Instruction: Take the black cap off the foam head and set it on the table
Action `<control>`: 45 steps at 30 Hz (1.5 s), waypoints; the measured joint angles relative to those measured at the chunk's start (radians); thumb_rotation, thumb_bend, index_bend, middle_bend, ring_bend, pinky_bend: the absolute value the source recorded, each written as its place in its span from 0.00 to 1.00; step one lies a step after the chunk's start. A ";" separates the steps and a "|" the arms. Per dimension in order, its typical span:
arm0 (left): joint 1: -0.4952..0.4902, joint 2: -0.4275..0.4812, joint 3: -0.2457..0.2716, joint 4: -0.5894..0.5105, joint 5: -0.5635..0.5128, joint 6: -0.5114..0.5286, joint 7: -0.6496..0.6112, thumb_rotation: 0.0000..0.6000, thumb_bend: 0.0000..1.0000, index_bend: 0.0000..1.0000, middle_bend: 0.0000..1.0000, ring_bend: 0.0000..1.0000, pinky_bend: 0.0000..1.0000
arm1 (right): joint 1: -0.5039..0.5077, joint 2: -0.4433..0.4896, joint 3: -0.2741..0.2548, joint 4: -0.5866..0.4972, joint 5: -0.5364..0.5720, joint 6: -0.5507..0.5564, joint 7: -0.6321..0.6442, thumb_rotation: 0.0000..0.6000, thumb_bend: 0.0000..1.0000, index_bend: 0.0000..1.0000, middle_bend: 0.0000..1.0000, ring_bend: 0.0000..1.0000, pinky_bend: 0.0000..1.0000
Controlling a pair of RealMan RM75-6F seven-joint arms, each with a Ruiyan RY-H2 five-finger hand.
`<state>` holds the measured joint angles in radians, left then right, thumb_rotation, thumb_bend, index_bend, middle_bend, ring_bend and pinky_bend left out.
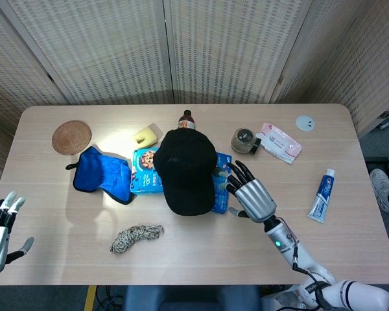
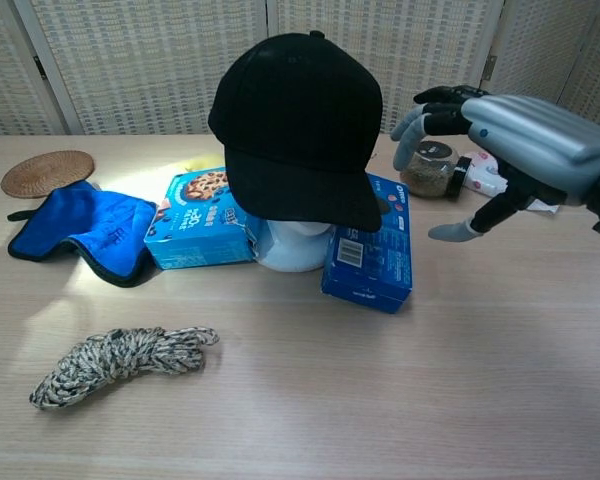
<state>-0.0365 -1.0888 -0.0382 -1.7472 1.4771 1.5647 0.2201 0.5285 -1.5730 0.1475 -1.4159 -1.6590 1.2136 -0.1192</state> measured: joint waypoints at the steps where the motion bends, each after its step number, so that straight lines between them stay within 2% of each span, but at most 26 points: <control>1: 0.000 0.000 0.000 -0.001 0.001 0.000 0.000 1.00 0.20 0.12 0.05 0.07 0.01 | 0.009 -0.010 -0.002 0.008 -0.007 0.001 0.002 1.00 0.01 0.39 0.22 0.03 0.00; 12: -0.004 0.001 -0.005 -0.005 -0.001 -0.010 0.009 1.00 0.20 0.12 0.05 0.07 0.01 | 0.060 -0.094 -0.021 0.096 -0.072 0.043 0.017 1.00 0.00 0.39 0.20 0.03 0.00; 25: -0.012 -0.003 -0.009 0.006 -0.007 -0.028 -0.001 1.00 0.20 0.12 0.05 0.07 0.01 | 0.078 -0.151 -0.045 0.201 -0.133 0.158 0.032 1.00 0.00 0.39 0.19 0.03 0.00; 33: -0.015 -0.004 -0.008 0.007 -0.003 -0.033 -0.001 1.00 0.20 0.12 0.05 0.07 0.01 | 0.079 -0.160 -0.080 0.242 -0.175 0.202 0.053 1.00 0.00 0.24 0.13 0.03 0.00; 45: -0.012 0.002 -0.007 0.000 -0.004 -0.031 -0.004 1.00 0.20 0.12 0.05 0.07 0.01 | 0.120 -0.222 -0.089 0.336 -0.229 0.248 0.016 1.00 0.00 0.20 0.12 0.03 0.00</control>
<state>-0.0482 -1.0872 -0.0447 -1.7467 1.4729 1.5341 0.2159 0.6483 -1.7954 0.0588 -1.0802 -1.8883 1.4613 -0.1031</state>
